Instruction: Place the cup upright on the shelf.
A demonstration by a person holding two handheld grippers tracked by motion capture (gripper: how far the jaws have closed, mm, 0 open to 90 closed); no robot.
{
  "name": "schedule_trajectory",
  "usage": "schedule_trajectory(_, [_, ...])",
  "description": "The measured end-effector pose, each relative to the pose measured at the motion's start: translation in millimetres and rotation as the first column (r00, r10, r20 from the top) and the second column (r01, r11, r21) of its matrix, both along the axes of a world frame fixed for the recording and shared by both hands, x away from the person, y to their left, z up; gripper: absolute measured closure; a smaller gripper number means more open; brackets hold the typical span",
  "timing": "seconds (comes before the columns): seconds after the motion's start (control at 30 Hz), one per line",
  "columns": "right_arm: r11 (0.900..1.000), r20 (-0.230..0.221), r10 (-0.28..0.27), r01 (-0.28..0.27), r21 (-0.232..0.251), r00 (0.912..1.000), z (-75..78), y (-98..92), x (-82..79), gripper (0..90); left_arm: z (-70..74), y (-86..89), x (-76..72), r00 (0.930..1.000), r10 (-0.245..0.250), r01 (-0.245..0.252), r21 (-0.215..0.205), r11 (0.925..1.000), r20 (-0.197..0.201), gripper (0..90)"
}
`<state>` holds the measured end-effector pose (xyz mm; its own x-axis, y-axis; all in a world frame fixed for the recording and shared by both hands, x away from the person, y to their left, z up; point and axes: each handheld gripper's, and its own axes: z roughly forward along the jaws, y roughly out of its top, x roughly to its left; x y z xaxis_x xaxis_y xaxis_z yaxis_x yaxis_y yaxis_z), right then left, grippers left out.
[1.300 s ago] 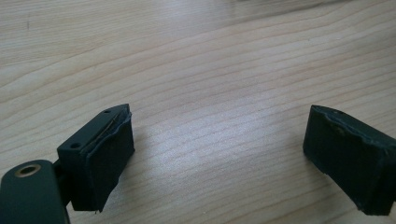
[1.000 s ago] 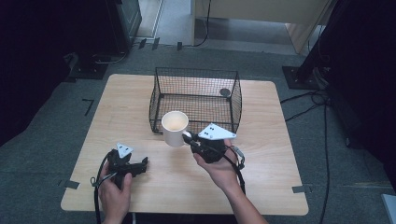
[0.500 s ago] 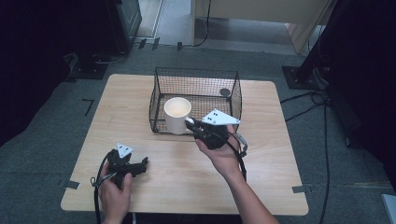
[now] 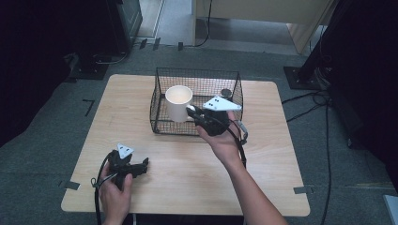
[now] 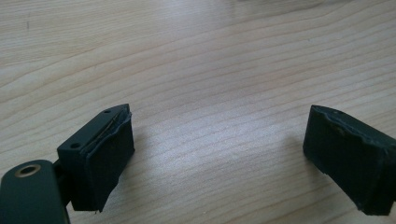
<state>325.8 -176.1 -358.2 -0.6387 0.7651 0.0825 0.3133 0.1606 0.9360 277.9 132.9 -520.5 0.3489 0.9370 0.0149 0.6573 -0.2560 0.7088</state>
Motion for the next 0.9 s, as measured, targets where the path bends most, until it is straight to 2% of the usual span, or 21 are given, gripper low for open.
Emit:
schedule_trajectory(0.3, [0.999,0.016,-0.020,0.021,-0.035,0.9997,-1.1,3.1,25.6,80.4,-0.1,0.0,0.0,1.0000,0.000,0.000,0.000,1.0000,0.001,9.3])
schedule_trajectory(0.43, [1.000,0.004,-0.012,0.012,-0.014,0.9999,-4.4,4.4,38.4,80.4,-0.1,-0.3,0.4,1.0000,0.001,-0.001,0.000,1.0000,0.002,9.3])
schedule_trajectory(0.7, [0.999,0.018,-0.015,0.015,-0.035,0.9997,-13.4,7.1,60.3,80.4,-0.1,-0.5,0.5,1.0000,0.001,-0.001,0.000,1.0000,0.002,9.3])
schedule_trajectory(0.8, [1.000,0.005,-0.003,0.003,0.004,1.0000,-18.9,5.2,69.5,80.4,-0.1,-0.3,0.5,1.0000,0.000,0.000,0.001,1.0000,0.001,9.3])
schedule_trajectory(0.9, [1.000,0.020,0.009,-0.009,-0.007,0.9998,-22.6,5.3,77.1,80.4,-0.2,-0.5,0.5,1.0000,0.002,-0.002,-0.001,1.0000,0.002,9.3])
